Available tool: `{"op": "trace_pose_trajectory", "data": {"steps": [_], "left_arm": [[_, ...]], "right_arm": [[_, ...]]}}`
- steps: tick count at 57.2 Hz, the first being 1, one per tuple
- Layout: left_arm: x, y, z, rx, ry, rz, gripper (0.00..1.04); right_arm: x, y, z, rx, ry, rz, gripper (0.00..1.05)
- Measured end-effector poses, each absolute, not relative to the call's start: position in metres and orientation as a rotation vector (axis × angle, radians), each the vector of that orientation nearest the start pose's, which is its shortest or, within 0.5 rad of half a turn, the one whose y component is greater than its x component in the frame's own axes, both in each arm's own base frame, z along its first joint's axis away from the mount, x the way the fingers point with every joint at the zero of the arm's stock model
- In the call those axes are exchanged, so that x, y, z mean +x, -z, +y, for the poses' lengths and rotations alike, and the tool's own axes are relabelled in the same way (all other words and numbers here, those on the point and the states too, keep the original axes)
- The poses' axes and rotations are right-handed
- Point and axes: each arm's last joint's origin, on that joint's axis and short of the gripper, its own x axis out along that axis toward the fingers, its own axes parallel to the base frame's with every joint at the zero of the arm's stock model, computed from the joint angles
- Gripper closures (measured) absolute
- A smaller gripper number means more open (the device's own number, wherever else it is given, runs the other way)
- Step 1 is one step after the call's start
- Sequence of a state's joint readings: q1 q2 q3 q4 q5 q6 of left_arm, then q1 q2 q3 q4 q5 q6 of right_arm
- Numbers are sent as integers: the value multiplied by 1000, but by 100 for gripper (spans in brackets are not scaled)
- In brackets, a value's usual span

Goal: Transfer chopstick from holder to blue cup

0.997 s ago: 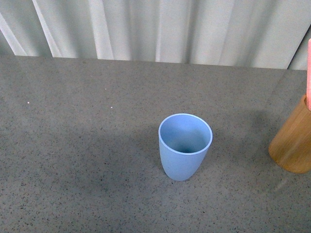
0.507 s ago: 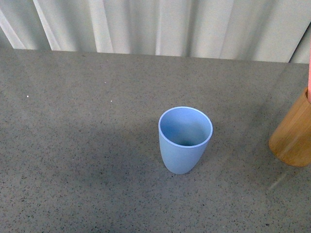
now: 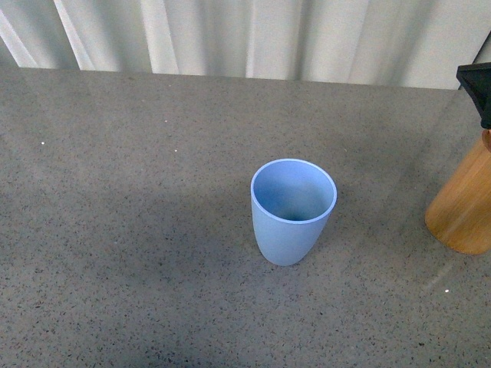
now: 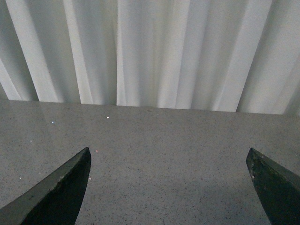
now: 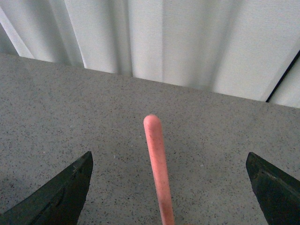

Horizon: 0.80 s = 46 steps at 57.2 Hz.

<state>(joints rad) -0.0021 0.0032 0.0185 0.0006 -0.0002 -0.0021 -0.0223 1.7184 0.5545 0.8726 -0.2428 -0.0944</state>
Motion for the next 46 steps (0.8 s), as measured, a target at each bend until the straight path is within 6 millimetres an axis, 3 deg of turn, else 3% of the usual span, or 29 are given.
{"op": "trace_pose_trajectory", "data": {"steps": [9,39,46], "left_arm": [[97,-170,0,-2,2,-16,7],[97,-170,0,-2,2,-16,7],[97,-170,0,-2,2,-16,7]], "right_arm": [[311,-135,5,-45,-239,280,10],[315,-128,9,-19,-245,277,97],[312,-129,8,-19,-245,274,102]]}}
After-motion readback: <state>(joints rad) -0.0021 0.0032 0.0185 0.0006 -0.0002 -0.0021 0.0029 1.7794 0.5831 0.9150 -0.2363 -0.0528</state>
